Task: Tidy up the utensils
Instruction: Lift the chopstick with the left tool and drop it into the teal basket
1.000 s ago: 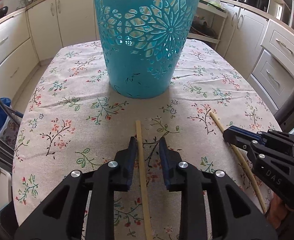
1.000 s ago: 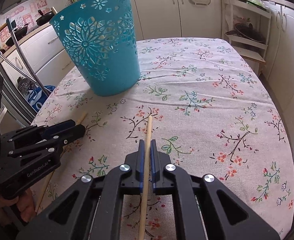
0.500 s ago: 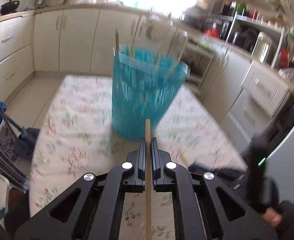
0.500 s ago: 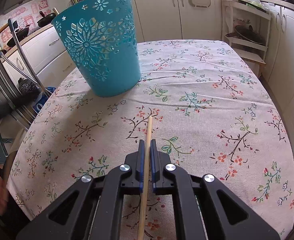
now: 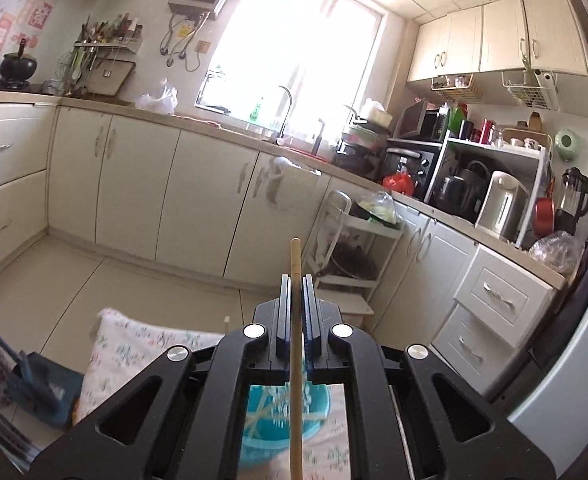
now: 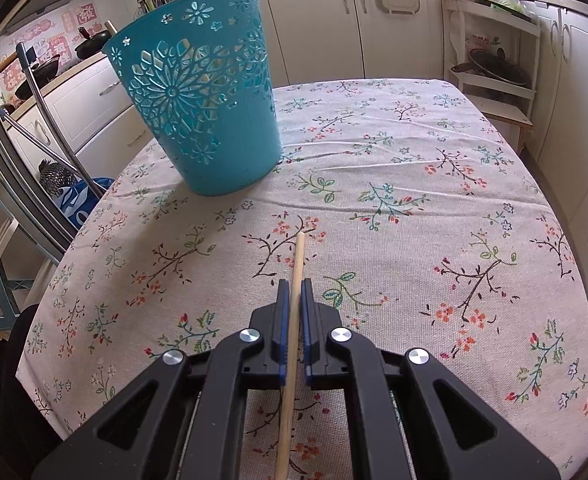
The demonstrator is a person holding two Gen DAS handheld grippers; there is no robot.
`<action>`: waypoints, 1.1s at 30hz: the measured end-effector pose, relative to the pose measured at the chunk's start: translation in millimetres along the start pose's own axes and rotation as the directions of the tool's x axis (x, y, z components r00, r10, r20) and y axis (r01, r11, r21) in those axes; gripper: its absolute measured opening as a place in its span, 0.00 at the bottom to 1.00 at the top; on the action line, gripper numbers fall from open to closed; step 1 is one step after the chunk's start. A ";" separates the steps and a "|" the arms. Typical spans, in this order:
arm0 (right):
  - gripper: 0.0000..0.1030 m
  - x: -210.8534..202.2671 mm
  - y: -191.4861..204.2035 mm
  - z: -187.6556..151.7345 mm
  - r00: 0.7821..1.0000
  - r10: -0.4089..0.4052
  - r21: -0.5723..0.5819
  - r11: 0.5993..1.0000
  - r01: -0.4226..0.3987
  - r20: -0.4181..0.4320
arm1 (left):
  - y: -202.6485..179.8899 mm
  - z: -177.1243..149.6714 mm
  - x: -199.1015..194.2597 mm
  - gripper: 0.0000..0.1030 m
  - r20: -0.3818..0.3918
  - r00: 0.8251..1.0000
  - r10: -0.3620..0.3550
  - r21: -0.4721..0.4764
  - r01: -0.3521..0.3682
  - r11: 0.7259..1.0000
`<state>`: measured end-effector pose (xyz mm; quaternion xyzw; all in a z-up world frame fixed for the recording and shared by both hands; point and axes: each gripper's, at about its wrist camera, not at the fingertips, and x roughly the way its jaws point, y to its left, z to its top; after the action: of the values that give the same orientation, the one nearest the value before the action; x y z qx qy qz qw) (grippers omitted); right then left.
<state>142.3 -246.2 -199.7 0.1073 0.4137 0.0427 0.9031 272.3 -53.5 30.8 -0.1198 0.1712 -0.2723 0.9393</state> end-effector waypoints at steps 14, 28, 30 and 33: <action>0.06 1.3 2.3 1.4 1.000 0.000 -0.007 1.000 0.000 -0.004 | 19.3 3.1 76.8 0.05 0.024 0.995 0.095 0.005 -0.095 0.995; 0.06 0.9 0.3 1.5 1.000 0.006 -0.003 1.000 -0.006 -0.003 | 4.2 -50.1 59.3 0.16 -0.119 0.984 0.133 0.176 -0.111 0.978; 0.06 0.5 -4.1 1.4 1.000 0.031 0.020 0.999 -0.031 -0.002 | 6.2 -53.0 41.5 0.37 -0.104 0.983 0.153 0.167 -0.135 0.977; 0.06 0.6 -12.2 1.4 0.997 0.073 0.067 0.995 -0.073 -0.001 | 8.8 -62.4 -3.9 0.52 -0.033 0.981 0.190 0.147 -0.184 0.972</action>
<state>143.5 -258.2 -202.0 0.1526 0.4123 0.0621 0.8960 249.2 -52.4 -27.9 -0.0288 0.1836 -0.1969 0.9626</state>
